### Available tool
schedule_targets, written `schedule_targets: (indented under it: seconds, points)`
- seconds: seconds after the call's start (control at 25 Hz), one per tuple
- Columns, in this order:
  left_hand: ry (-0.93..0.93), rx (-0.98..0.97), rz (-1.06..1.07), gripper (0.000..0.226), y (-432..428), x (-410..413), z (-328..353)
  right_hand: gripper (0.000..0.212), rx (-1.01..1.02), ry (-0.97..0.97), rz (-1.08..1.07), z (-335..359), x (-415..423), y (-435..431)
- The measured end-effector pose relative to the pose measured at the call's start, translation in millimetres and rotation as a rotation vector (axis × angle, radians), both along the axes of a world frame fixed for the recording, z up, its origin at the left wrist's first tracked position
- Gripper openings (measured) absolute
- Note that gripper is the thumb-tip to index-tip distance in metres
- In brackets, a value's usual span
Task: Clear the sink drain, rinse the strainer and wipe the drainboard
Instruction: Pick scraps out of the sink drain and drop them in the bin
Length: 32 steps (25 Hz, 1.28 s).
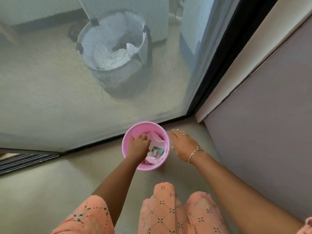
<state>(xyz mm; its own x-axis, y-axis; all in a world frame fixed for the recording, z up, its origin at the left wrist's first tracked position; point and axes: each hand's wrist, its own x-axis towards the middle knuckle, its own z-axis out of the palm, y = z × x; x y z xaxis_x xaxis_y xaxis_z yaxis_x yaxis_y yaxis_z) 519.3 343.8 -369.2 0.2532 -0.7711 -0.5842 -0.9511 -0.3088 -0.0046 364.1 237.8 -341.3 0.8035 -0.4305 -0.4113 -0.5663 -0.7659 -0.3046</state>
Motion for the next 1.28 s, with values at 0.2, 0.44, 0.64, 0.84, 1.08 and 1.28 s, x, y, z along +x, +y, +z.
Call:
schedule_targets:
  seconds: [0.2, 0.44, 0.64, 0.84, 1.08, 1.28]
  points:
    - [0.005, -0.285, 0.024, 0.065, 21.5, -10.3, 82.8, 0.068, -0.057, 0.010, -0.029, 79.2, -13.7, 12.9]
    - [0.042, -0.309, 0.067, 0.078, 20.5, -22.8, 203.5, 0.074, -0.177, -0.046, -0.138, 209.3, -22.1, 21.8]
    - [0.088, -0.442, 0.002, 0.081, 1.8, -40.4, 306.7, 0.072, -0.272, -0.138, -0.253, 311.3, -44.9, 15.4]
    - [0.152, -0.615, -0.131, 0.078, -41.6, -91.2, 388.3, 0.069, -0.402, -0.270, -0.325, 395.2, -82.7, -8.5]
    - [0.213, -0.774, -0.252, 0.073, -101.7, -185.0, 448.5, 0.068, -0.531, -0.290, -0.430, 448.9, -171.3, -42.3]
    - [0.300, -0.823, -0.373, 0.073, -142.7, -281.0, 476.7, 0.063, -0.544, -0.272, -0.613, 464.3, -277.9, -60.7]
